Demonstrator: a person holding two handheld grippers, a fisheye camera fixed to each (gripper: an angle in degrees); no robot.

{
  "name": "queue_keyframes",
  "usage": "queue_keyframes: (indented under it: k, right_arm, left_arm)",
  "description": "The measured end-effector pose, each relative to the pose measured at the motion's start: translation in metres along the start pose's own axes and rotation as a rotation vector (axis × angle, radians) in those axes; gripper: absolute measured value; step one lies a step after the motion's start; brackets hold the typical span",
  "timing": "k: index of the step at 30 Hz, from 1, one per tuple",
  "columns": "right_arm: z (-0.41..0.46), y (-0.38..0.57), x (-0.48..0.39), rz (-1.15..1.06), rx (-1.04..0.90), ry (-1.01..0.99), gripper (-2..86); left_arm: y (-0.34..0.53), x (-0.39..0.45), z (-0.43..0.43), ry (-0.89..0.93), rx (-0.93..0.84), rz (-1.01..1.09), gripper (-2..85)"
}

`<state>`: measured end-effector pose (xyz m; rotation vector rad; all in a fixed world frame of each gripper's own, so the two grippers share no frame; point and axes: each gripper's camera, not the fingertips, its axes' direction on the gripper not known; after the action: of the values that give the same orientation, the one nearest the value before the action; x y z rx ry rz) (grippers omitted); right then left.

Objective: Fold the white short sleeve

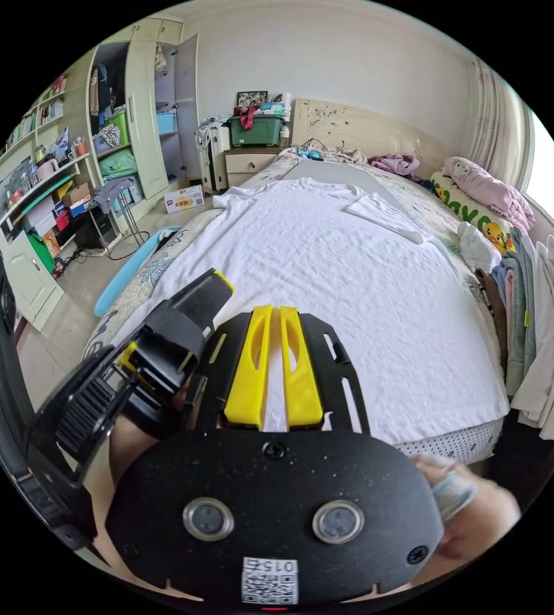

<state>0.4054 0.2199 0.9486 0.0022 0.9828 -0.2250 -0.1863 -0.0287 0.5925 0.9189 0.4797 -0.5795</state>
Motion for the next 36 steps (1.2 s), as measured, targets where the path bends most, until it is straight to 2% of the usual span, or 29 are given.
queue_keyframes:
  k: [36]
  right_arm:
    - [0.008, 0.02, 0.015, -0.013, 0.022, -0.002, 3.3]
  left_arm:
    - [0.022, -0.031, -0.001, 0.027, 0.014, 0.008, -0.4]
